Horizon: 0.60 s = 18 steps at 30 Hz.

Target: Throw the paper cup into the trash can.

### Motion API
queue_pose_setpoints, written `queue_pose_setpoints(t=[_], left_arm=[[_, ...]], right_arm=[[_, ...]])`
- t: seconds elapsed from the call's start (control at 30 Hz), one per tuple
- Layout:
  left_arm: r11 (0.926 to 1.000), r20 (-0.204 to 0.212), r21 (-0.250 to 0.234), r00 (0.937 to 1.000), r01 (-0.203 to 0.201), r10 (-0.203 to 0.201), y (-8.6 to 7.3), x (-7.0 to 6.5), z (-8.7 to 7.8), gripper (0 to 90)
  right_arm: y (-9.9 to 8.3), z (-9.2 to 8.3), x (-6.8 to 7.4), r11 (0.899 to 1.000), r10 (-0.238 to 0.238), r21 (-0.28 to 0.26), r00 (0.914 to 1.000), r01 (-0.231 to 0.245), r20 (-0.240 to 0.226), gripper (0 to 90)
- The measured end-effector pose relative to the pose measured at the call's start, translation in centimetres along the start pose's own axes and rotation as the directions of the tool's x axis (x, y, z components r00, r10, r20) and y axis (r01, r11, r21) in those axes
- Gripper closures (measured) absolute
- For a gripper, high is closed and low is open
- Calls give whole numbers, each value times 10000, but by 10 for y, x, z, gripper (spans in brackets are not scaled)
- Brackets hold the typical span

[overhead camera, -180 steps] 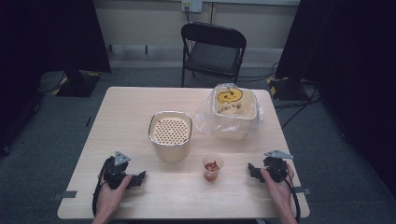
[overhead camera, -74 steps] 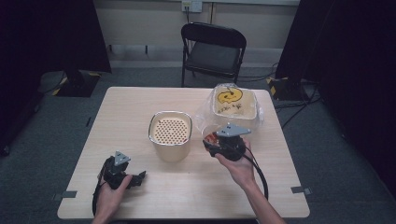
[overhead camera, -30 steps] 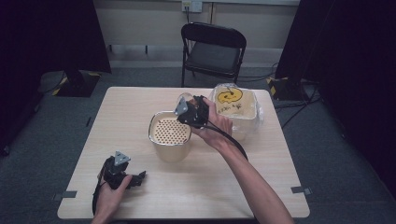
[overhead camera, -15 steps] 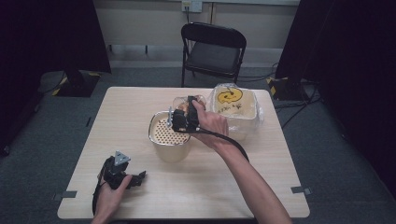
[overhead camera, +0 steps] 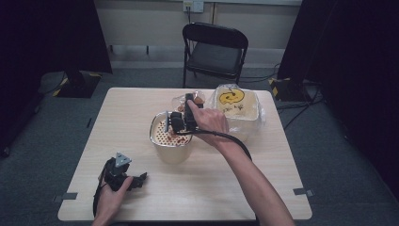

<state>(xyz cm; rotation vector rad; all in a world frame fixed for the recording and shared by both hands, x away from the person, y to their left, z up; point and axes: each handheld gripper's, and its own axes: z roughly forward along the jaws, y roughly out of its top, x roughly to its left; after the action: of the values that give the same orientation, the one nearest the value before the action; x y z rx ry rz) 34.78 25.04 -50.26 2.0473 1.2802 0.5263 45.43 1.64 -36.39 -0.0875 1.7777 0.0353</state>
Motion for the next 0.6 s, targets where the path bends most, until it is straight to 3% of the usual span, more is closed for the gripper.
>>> queue_pose_setpoints(t=[0.13, 0.17, 0.27, 0.33, 0.37, 0.4, 0.43, 0.47, 0.5, 0.53, 0.57, 0.6], left_arm=[[10000, -3, 0, 10000, 4, -4, 0, 0, 0, 0], [10000, -3, 0, 10000, 4, -4, 0, 0, 0, 0], [10000, -2, 4, 10000, -7, 7, 0, 0, 0, 0], [10000, 34, -7, 10000, -8, 8, 0, 0, 1, 0], [10000, 34, -7, 10000, -8, 8, 0, 0, 1, 0], [10000, 38, -16, 10000, -9, 9, 1, 1, 1, 0], [10000, 38, -16, 10000, -9, 9, 1, 1, 1, 0], [10000, 42, -18, 10000, -15, 15, 1, 1, 1, 0], [10000, 42, -18, 10000, -15, 15, 1, 1, 1, 0], [10000, 45, -18, 10000, -11, 11, 1, 1, 1, 0], [10000, 45, -24, 10000, -2, 2, 1, 1, 1, 0], [10000, 48, -28, 10000, 3, -2, 1, 1, 1, 0]], right_arm=[[2, 0, 4, 9945, -1044, -54, 9924, 1050, 652, 541], [2, 0, 4, 9945, -1044, -54, 9924, 1050, 652, 541], [3, 0, 8, 9861, -1656, 12, 9802, 1664, 1083, 543], [3, 0, 7, 9755, -2183, 61, 9648, 2198, 1466, 545], [3, 0, 7, 9755, -2183, 61, 9648, 2198, 1466, 545], [4, 0, 5, 9678, -2479, 32, 9507, 2517, 1861, 546], [4, 0, 5, 9678, -2479, 32, 9507, 2517, 1861, 546], [5, -2, 6, 9574, -2838, 123, 9322, 2885, 2249, 547], [5, -2, 6, 9574, -2838, 123, 9322, 2885, 2249, 547], [6, -3, 5, 9433, -3263, 241, 9116, 3310, 2502, 547], [6, -3, 5, 9433, -3263, 241, 9116, 3310, 2502, 547], [7, -5, 5, 9298, -3597, 297, 8883, 3669, 2857, 549]])
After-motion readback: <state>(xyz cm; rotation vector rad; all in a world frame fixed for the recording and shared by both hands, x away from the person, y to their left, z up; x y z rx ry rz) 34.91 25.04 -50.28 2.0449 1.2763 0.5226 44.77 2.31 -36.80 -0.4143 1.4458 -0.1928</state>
